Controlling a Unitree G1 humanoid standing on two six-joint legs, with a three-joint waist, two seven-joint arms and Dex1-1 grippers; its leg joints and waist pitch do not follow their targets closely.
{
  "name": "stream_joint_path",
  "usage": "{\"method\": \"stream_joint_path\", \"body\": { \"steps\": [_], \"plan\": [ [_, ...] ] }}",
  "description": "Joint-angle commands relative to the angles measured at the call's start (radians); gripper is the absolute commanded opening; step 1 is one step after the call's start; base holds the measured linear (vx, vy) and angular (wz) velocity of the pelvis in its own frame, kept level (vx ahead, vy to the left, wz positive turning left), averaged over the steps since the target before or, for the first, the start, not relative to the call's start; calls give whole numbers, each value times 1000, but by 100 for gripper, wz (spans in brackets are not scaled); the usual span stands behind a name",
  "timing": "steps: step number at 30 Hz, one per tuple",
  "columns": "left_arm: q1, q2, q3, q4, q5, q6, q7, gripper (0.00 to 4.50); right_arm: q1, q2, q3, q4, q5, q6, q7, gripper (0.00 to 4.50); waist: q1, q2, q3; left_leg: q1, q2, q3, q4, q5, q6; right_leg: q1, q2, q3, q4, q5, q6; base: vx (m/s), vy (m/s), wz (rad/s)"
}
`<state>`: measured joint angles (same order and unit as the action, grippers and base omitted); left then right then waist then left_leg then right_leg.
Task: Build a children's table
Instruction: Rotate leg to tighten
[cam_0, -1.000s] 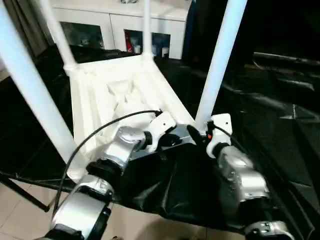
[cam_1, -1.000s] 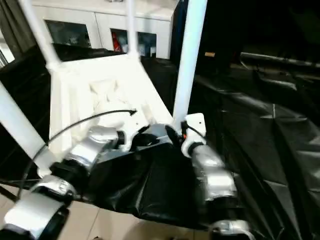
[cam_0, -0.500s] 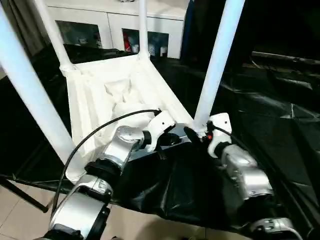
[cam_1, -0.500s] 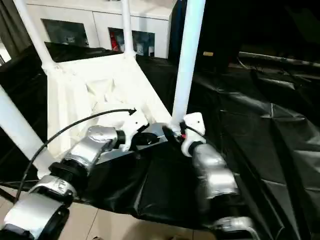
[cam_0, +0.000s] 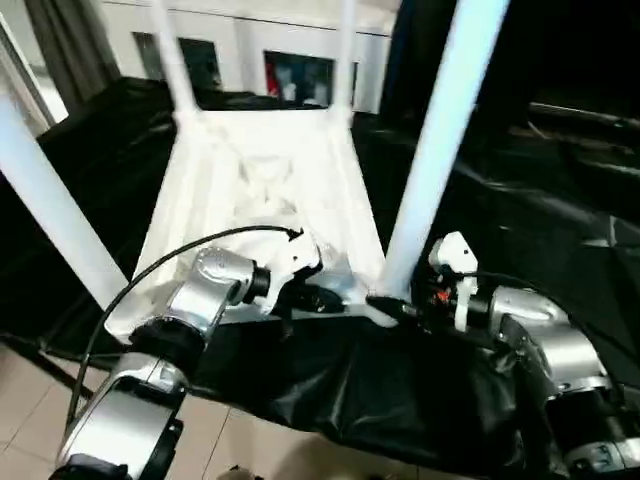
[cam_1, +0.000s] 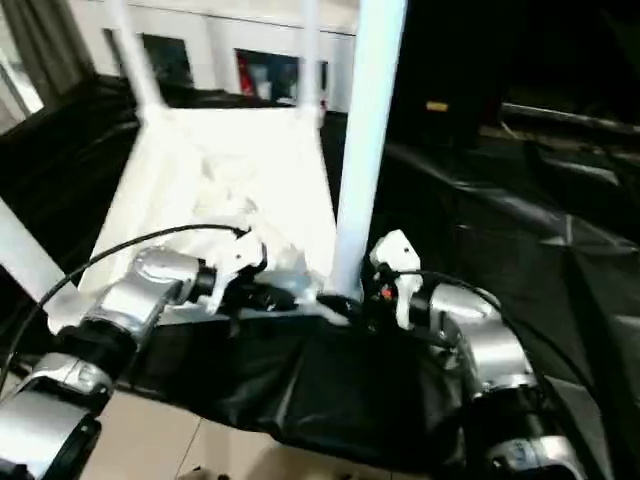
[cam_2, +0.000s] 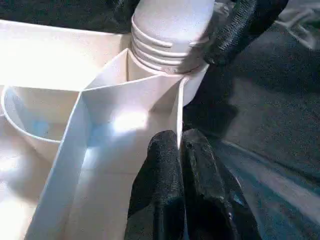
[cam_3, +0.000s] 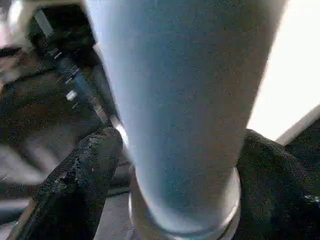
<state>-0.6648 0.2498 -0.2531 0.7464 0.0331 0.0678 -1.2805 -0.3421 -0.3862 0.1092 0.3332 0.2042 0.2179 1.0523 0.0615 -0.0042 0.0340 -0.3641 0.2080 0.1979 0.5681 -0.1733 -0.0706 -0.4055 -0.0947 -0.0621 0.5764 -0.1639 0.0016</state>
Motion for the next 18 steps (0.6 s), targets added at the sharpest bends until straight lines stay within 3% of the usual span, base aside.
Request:
{"method": "stream_joint_path", "body": {
  "steps": [1,6,7,8,16,18],
  "plan": [
    [17,-5,-7,-8,-24,-1,-13,0,0,-7,19,-2,5,3,22,372,2,-18,-53,9,27,-5,-61,-233,71,48,-44,33,-55,-212,-237,0,0,0],
    [30,7,-2,-19,-26,0,-15,0,-5,2,48,17,-16,-10,30,336,1,-19,-52,9,26,-6,-62,-228,64,46,-46,34,-58,-243,-219,0,0,0],
    [30,7,-2,-19,-26,0,-15,0,-5,2,48,17,-16,-10,30,323,1,-25,-52,9,25,-6,-61,-223,65,46,-46,34,-58,-239,-218,0,0,0],
    [35,12,-1,-29,-27,5,-12,0,-8,7,52,15,-13,-2,34,301,2,-21,-52,9,26,-7,-62,-221,65,46,-46,34,-56,-234,-219,0,0,0],
    [26,-7,7,-20,-12,5,54,0,12,34,49,8,-1,-6,10,269,3,-24,-52,8,25,-7,-60,-216,65,47,-45,34,-54,-223,-221,0,0,0],
    [16,-35,11,1,5,7,127,0,21,74,30,41,-32,-18,-109,267,-1,-15,-49,10,24,-7,-62,-229,52,43,-45,35,-59,-243,-216,0,0,0]
  ]
}}
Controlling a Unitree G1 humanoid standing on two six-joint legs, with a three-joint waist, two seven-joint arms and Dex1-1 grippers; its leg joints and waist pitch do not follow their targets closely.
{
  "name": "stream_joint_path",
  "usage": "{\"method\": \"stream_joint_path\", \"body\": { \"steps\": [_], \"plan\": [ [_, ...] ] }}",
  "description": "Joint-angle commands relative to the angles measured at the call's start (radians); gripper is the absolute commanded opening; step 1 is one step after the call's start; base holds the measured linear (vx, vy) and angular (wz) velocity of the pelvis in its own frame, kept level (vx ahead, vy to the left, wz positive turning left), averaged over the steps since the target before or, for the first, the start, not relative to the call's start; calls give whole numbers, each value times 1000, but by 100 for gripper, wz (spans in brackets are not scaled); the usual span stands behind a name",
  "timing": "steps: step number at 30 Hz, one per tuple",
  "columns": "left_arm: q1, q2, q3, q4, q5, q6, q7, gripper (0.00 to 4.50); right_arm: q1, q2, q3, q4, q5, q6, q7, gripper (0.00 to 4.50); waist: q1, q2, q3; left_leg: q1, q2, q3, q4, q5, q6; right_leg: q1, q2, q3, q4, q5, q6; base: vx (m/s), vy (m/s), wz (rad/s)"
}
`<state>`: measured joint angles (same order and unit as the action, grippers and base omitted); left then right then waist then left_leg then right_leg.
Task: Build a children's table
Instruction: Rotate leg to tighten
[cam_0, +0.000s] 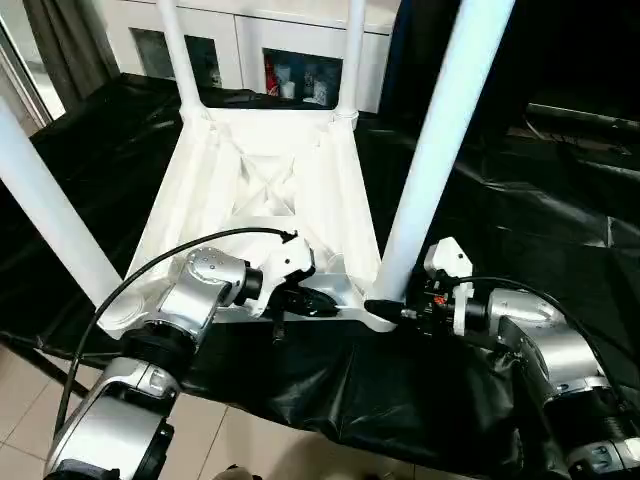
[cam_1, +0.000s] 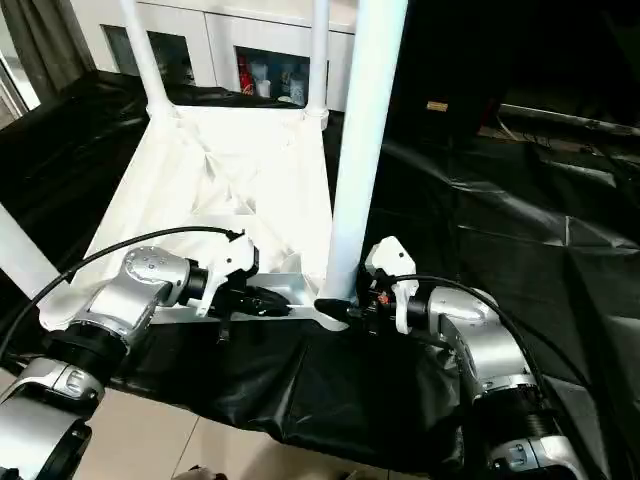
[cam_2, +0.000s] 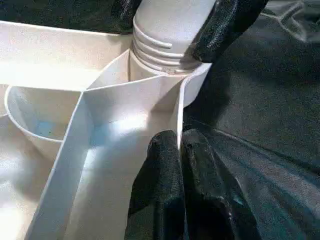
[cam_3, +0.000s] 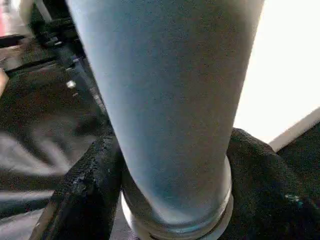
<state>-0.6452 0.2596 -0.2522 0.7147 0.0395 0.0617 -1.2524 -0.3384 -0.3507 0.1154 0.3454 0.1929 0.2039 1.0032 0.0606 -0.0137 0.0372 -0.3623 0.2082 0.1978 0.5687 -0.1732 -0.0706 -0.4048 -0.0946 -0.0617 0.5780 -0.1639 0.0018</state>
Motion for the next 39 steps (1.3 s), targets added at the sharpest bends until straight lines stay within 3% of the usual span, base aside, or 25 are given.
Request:
{"method": "stream_joint_path", "body": {
  "steps": [1,2,4,7,9,12,16,18,22,24,26,28,29,30,31,35,39],
  "plan": [
    [-3,-45,10,33,-2,14,99,0,17,39,24,29,-20,-4,-60,267,-2,-8,-51,8,22,-7,-64,-246,46,42,-45,34,-64,-265,-211,0,0,0],
    [-20,-84,6,52,17,23,167,0,25,89,1,54,-60,-7,-215,266,-7,0,-47,10,21,-8,-68,-279,25,39,-44,35,-71,-319,-195,0,0,0],
    [-32,-114,5,65,26,25,214,0,31,125,-19,59,-67,13,-299,265,-15,-5,-48,15,17,-12,-69,-323,2,38,-42,32,-80,-405,-162,0,0,0],
    [-46,-177,-4,78,38,40,285,0,40,196,-57,66,-87,36,-470,265,-23,0,-45,19,17,-13,-71,-358,0,31,-41,33,-90,-446,-144,0,0,0],
    [-49,-203,-10,80,43,50,307,0,43,225,-67,68,-99,47,-534,265,-30,0,-44,19,14,-18,-71,-382,3,28,-41,30,-99,-506,-116,0,0,0],
    [-53,-259,-21,85,50,66,360,0,45,281,-60,73,-128,60,-633,264,-33,2,-44,19,13,-18,-72,-391,7,25,-38,29,-102,-512,-108,0,0,0],
    [-47,-269,-27,81,53,65,360,0,22,324,-34,94,-153,25,-663,264,-36,1,-46,17,11,-21,-73,-408,9,27,-39,27,-104,-528,-94,0,0,0],
    [-42,-252,-25,80,55,58,349,0,18,324,-33,96,-142,6,-647,334,-37,1,-45,15,11,-21,-74,-411,17,26,-40,27,-107,-543,-88,0,0,0],
    [-36,-219,-18,80,53,46,324,0,16,312,-25,81,-125,1,-599,353,-36,-1,-45,14,12,-22,-75,-404,22,25,-41,27,-107,-544,-85,0,0,0],
    [-34,-201,-18,79,53,41,302,0,17,296,-14,67,-113,2,-548,380,-34,-4,-45,13,12,-22,-75,-399,25,27,-41,27,-104,-533,-88,0,0,0],
    [-32,-166,-17,71,49,36,261,0,17,257,1,45,-92,3,-449,380,-32,-9,-47,7,13,-21,-76,-379,37,33,-43,29,-100,-511,-92,0,0,0],
    [-25,-119,-17,55,39,29,194,0,19,189,21,23,-69,-8,-306,380,-33,-8,-47,4,14,-21,-77,-362,40,35,-44,30,-99,-497,-98,0,0,0],
    [-22,-97,-18,46,35,26,162,0,20,155,27,12,-54,-9,-239,380,-29,-16,-50,1,16,-22,-76,-347,47,42,-44,29,-94,-471,-106,0,0,0],
    [-17,-80,-19,37,29,22,130,0,19,130,29,4,-40,-7,-186,380,-28,-12,-51,-1,18,-22,-76,-334,51,44,-45,31,-89,-445,-115,0,0,0],
    [-16,-79,-19,36,28,21,127,0,19,128,29,3,-38,-6,-182,380,-27,-9,-49,1,19,-18,-75,-329,58,38,-44,32,-89,-421,-131,0,0,0],
    [14,-18,-26,-14,-5,23,-5,0,7,35,24,-14,2,1,-15,380,-23,-7,-53,7,23,-10,-68,-273,63,41,-42,35,-71,-260,-210,0,0,0],
    [43,23,-45,-75,-38,66,-125,0,-1,-32,27,-24,16,26,89,380,-19,-1,-56,11,26,-9,-66,-241,70,46,-38,34,-57,-163,-253,0,0,0]
  ]
}}
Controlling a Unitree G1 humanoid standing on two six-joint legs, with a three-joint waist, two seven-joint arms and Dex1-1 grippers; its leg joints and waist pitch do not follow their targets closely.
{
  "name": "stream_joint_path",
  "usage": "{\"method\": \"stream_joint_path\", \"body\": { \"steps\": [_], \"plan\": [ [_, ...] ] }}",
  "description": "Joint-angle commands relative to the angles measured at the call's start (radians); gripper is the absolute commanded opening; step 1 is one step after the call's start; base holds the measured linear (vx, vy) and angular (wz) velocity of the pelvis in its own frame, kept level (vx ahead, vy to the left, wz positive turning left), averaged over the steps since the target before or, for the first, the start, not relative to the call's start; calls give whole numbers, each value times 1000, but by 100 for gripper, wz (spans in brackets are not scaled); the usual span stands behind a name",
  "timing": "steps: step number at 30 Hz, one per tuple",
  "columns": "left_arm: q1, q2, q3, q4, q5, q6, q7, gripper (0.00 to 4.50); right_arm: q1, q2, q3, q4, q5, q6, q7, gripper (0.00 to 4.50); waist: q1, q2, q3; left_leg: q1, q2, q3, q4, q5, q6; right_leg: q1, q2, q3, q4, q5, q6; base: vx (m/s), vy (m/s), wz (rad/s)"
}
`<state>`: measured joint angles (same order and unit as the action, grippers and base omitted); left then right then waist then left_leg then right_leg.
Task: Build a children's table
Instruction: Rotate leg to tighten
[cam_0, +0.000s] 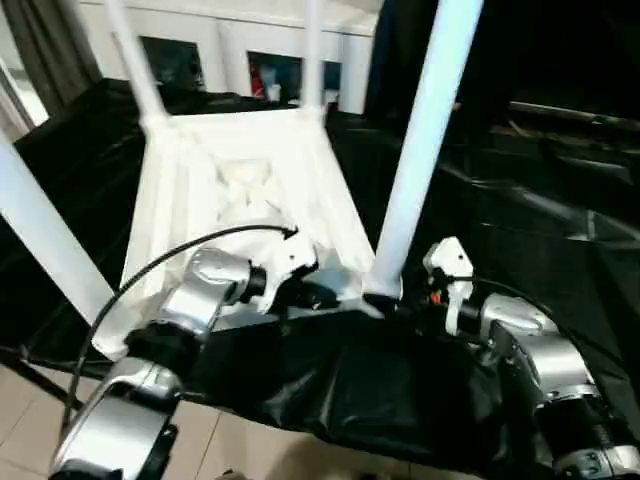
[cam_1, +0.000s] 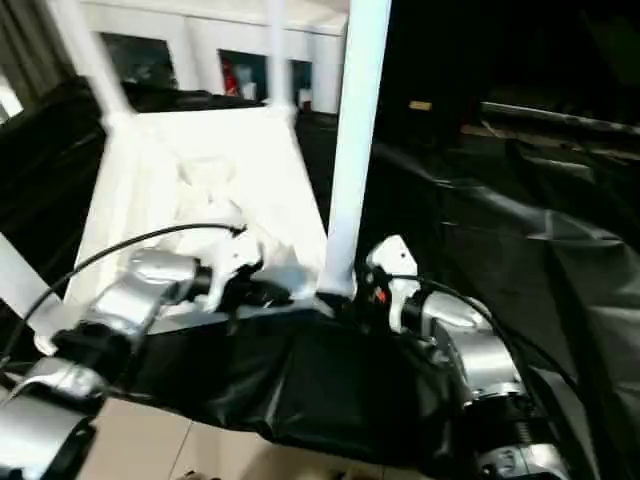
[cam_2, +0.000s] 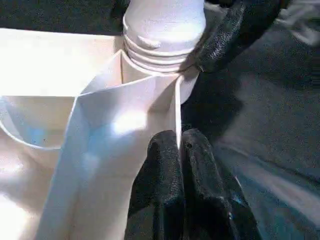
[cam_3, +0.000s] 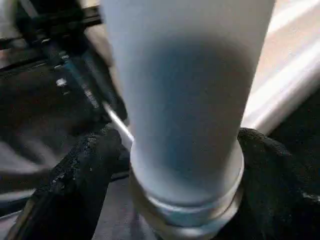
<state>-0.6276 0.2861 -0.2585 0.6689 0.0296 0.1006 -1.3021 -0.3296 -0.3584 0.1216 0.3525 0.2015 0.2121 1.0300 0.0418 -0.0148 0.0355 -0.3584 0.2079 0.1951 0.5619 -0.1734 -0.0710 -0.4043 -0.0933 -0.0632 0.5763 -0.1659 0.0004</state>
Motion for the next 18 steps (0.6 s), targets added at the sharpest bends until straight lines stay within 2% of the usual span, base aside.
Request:
{"method": "stream_joint_path", "body": {
  "steps": [1,4,6,7,8,11,13,14,18],
  "plan": [
    [27,-1,-40,-33,-30,31,-82,0,-10,-28,22,-32,7,19,67,380,4,1,-55,8,28,-5,-58,-228,71,48,-38,34,-49,-133,-264,0,0,0],
    [37,12,-50,-50,-36,42,-109,0,-13,-56,39,-28,-10,18,84,380,13,-1,-54,8,29,0,-54,-202,76,49,-39,35,-44,-102,-273,0,0,0],
    [37,15,-47,-45,-34,36,-99,0,-10,-64,53,-26,-19,8,95,380,18,-3,-53,8,27,0,-54,-214,71,49,-41,35,-47,-133,-264,0,0,0],
    [37,16,-45,-45,-33,36,-96,0,-10,-64,54,-26,-20,8,96,380,19,-9,-52,7,26,0,-55,-223,66,50,-43,36,-50,-170,-253,0,0,0],
    [37,17,-44,-44,-33,37,-94,0,-9,-61,55,-27,-17,9,96,354,19,-10,-51,7,26,0,-55,-236,61,48,-45,36,-54,-212,-238,0,0,0],
    [36,25,-37,-45,-33,39,-89,0,-15,-41,53,-30,4,21,105,342,19,-18,-51,7,26,-2,-57,-239,54,46,-45,36,-57,-255,-216,0,0,0],
    [42,30,-35,-53,-33,44,-83,0,-14,-38,58,-33,9,26,112,313,20,-15,-52,8,27,-3,-57,-230,53,45,-45,37,-55,-245,-216,0,0,0],
    [45,33,-33,-58,-34,46,-81,0,-11,-36,62,-37,12,29,114,303,19,-18,-52,8,28,-3,-57,-223,54,46,-44,37,-53,-228,-219,0,0,0],
    [50,32,-26,-56,-30,42,-54,0,3,-17,62,-44,25,36,97,288,20,-17,-53,6,25,-2,-54,-200,63,47,-44,37,-49,-197,-226,0,0,0]
  ]
}}
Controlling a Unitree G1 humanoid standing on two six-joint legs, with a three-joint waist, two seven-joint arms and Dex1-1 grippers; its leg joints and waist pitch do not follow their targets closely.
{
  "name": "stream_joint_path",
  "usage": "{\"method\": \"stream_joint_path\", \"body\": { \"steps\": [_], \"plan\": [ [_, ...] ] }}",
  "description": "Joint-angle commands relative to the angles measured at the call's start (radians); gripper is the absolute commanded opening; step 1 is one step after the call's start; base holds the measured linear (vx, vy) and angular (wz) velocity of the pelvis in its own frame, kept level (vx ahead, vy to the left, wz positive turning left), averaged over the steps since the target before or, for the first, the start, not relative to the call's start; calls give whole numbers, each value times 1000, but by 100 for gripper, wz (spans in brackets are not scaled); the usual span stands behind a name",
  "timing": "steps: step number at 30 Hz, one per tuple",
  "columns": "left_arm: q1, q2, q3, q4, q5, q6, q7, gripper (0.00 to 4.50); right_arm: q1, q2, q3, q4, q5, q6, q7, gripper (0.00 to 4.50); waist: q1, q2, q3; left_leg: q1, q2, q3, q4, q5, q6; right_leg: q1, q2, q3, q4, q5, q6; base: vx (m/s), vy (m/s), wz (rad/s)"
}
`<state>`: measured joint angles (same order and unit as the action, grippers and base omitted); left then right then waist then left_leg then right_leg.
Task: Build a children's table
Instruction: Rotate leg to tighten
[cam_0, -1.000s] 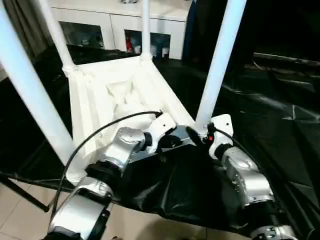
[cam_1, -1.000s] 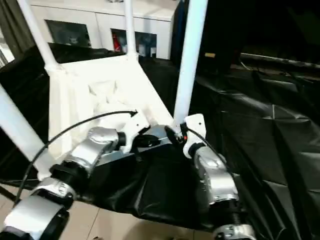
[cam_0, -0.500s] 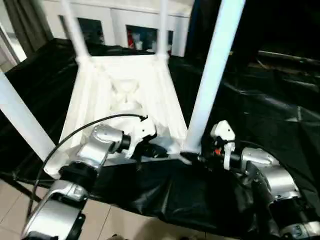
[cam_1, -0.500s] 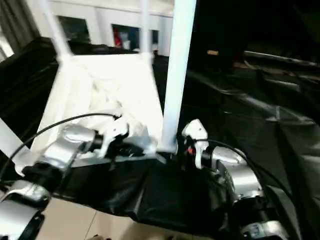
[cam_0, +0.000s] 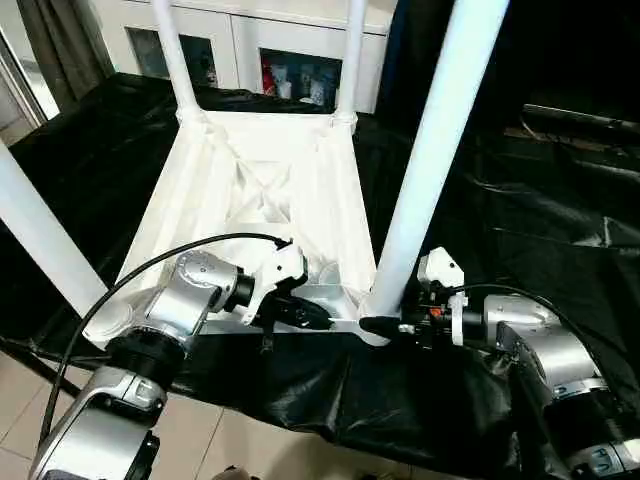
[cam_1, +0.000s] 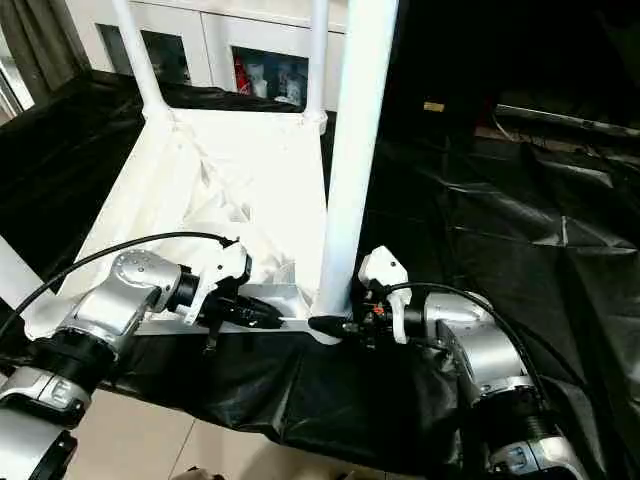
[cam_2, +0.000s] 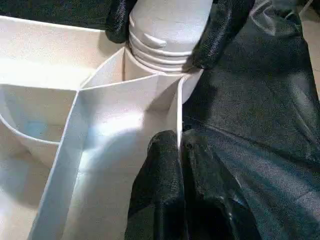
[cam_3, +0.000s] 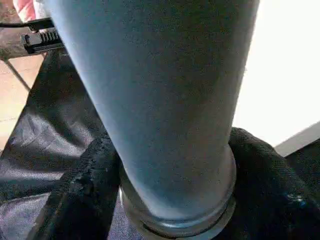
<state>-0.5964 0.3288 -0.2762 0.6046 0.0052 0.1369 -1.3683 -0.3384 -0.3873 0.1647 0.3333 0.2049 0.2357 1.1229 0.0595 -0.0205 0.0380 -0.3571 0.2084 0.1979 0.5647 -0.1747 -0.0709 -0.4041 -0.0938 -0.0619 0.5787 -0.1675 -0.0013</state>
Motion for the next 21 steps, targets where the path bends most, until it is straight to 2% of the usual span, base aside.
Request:
{"method": "stream_joint_path", "body": {
  "steps": [1,2,3,4,5,6,7,8,9,10,11,12,13,14,15,16,17,18,19,21],
  "plan": [
    [18,-12,-8,9,-6,6,15,0,12,14,18,-25,22,12,2,281,2,-12,-55,5,25,-5,-57,-201,63,47,-44,36,-53,-204,-223,0,0,0],
    [12,-27,3,26,-1,-4,60,0,15,36,6,-10,9,3,-54,277,2,-12,-54,5,24,-5,-58,-211,60,46,-44,36,-55,-219,-220,0,0,0],
    [-2,-56,21,57,7,-17,141,0,9,77,-16,35,-26,-14,-172,276,0,-6,-52,5,24,-6,-59,-217,56,43,-45,36,-57,-231,-217,0,0,0],
    [-2,-56,21,57,7,-17,141,0,9,77,-16,35,-26,-14,-172,274,-5,-8,-48,7,22,-6,-62,-250,39,40,-43,36,-65,-277,-205,0,0,0],
    [-17,-85,35,83,15,-19,217,0,0,119,-40,79,-50,-17,-282,274,-7,-11,-48,8,20,-8,-63,-269,30,41,-44,34,-67,-313,-196,0,0,0],
    [-28,-113,41,101,27,-19,288,0,-7,163,-65,111,-63,-17,-388,274,-11,1,-46,10,18,-11,-66,-301,9,38,-46,34,-77,-378,-175,0,0,0],
    [-31,-122,43,107,30,-18,309,0,-10,178,-72,118,-65,-15,-419,274,-15,-2,-45,11,17,-11,-65,-318,0,35,-45,34,-79,-407,-165,-52,2,-4],
    [-45,-160,48,124,39,-14,381,0,-18,235,-98,142,-75,-15,-538,274,-23,4,-45,14,15,-18,-69,-351,-17,34,-46,30,-86,-480,-135,-52,2,-4],
    [-50,-177,49,131,43,-12,408,0,-21,260,-107,150,-79,-17,-588,273,-28,5,-45,13,13,-21,-70,-368,-17,35,-45,27,-92,-507,-118,0,0,0],
    [-50,-177,49,131,43,-12,409,0,-21,260,-107,150,-79,-17,-588,273,-31,2,-45,12,12,-20,-70,-372,-14,34,-43,27,-95,-516,-110,0,0,0],
    [-66,-222,49,147,48,-6,468,0,-23,316,-114,155,-90,-16,-677,273,-31,17,-43,18,12,-19,-69,-391,-14,26,-41,28,-102,-523,-104,0,0,0],
    [-74,-244,48,155,51,-6,495,0,-22,341,-113,151,-94,-16,-708,273,-33,15,-44,21,10,-19,-67,-402,-13,22,-41,27,-105,-531,-102,0,0,0],
    [-75,-246,47,156,51,-6,497,0,-22,344,-112,151,-95,-16,-712,273,-34,11,-45,20,8,-20,-66,-402,-12,24,-39,25,-104,-535,-98,0,0,0],
    [-82,-265,44,162,52,-7,513,0,-19,364,-106,145,-104,-19,-737,273,-33,16,-47,13,8,-21,-69,-385,-7,30,-37,26,-102,-504,-98,0,0,0],
    [-89,-288,38,169,54,-13,520,0,-15,388,-97,134,-115,-25,-760,273,-31,25,-48,15,9,-19,-69,-383,-1,28,-37,28,-101,-480,-106,0,0,0],
    [-91,-293,37,172,55,-15,522,0,-15,393,-95,132,-116,-27,-762,273,-33,21,-48,12,8,-18,-69,-380,3,30,-36,28,-100,-470,-108,0,0,0],
    [-98,-311,35,188,57,-26,526,0,-11,405,-86,125,-129,-41,-773,273,-31,32,-49,13,8,-20,-69,-377,2,32,-37,28,-96,-458,-112,0,0,0],
    [-99,-312,34,189,57,-28,526,0,-11,405,-86,125,-132,-43,-775,273,-34,30,-50,11,7,-17,-69,-374,7,32,-34,28,-97,-438,-115,0,0,0],
    [-103,-319,29,200,61,-38,520,0,-5,400,-74,118,-141,-77,-765,273,-32,34,-52,12,7,-16,-67,-371,10,32,-35,28,-97,-422,-122,0,0,0],
    [-98,-313,22,195,59,-44,495,0,-1,392,-88,107,-121,-84,-751,328,-31,35,-54,11,8,-15,-66,-357,22,34,-35,30,-92,-394,-137,0,0,0]
  ]
}}
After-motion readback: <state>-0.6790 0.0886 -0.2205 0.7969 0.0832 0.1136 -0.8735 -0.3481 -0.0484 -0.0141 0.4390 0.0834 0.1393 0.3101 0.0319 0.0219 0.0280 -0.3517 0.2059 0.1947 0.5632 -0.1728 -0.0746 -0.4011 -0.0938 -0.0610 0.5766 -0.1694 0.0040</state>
